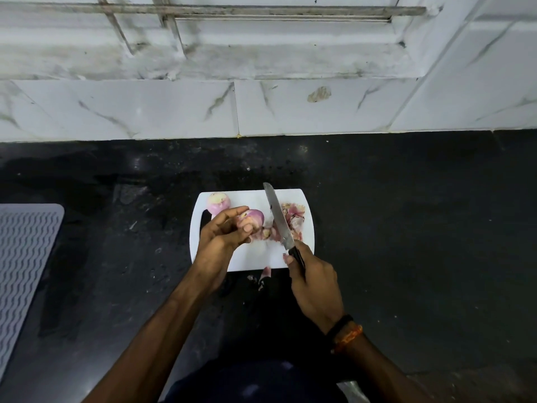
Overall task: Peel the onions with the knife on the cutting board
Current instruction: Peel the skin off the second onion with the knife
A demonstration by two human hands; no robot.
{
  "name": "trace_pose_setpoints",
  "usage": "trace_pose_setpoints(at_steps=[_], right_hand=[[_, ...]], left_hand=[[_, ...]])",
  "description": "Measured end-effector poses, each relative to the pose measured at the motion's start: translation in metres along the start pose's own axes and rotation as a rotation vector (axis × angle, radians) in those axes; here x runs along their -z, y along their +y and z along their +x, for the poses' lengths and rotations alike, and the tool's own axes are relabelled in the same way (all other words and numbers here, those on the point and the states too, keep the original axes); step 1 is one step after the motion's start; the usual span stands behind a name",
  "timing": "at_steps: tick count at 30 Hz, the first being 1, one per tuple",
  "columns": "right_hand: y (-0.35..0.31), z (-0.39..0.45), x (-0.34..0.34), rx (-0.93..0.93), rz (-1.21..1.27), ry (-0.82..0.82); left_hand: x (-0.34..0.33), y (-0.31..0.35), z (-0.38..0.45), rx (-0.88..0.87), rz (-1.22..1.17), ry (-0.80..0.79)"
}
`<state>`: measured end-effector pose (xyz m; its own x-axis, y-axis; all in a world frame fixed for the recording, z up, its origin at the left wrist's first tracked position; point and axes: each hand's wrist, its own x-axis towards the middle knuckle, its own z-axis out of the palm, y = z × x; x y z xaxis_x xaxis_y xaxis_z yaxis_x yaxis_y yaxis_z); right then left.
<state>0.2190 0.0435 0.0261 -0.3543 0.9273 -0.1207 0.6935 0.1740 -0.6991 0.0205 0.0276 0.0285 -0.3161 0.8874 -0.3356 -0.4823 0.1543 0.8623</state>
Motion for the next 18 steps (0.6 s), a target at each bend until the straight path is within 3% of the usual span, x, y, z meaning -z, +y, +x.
trace_pose_setpoints(at_steps=[8,14,18], right_hand=[[-0.021,0.002,0.013,-0.146,0.44,-0.09],[-0.032,0.007,0.014,-0.093,0.413,-0.061],[-0.03,0.006,0.014,-0.054,0.328,-0.055]], left_hand=[[0.001,-0.002,0.002,0.059,-0.15,-0.174],[-0.008,-0.001,0.004,0.068,-0.233,-0.128],[-0.002,-0.006,0.006,-0.03,0.01,-0.067]])
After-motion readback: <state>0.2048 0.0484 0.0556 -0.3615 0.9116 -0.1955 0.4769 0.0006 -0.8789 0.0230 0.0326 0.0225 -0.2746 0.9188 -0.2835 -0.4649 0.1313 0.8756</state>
